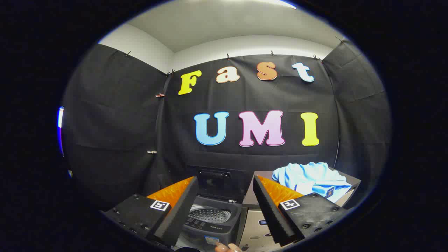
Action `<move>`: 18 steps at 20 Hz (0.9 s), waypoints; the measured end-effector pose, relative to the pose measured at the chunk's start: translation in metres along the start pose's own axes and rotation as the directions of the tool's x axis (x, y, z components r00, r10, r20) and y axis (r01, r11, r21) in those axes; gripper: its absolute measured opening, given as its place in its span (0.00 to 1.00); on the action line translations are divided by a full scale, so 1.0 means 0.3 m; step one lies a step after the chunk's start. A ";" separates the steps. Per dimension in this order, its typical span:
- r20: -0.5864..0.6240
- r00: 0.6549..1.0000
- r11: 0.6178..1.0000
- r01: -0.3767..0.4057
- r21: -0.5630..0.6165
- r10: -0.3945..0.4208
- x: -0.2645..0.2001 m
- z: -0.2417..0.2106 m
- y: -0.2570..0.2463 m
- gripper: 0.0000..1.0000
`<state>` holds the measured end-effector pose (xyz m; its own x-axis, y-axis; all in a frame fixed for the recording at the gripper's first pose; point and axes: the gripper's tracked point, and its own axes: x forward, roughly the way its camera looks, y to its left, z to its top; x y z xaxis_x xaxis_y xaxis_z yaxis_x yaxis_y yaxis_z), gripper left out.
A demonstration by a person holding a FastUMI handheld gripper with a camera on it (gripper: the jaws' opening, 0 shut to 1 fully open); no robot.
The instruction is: Put the clothes into the washing machine and then close the washing machine lid.
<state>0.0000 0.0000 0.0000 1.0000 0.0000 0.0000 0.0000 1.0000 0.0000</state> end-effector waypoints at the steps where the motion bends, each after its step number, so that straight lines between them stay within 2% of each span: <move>1: 0.002 1.000 1.000 0.002 0.005 -0.002 -0.003 0.002 -0.002 0.98; 18: 0.032 0.995 0.995 0.100 -0.022 -0.100 -0.053 0.041 -0.118 0.98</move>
<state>-0.0160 -0.0353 0.0122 0.9945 -0.0996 0.0316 0.1003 0.9947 -0.0224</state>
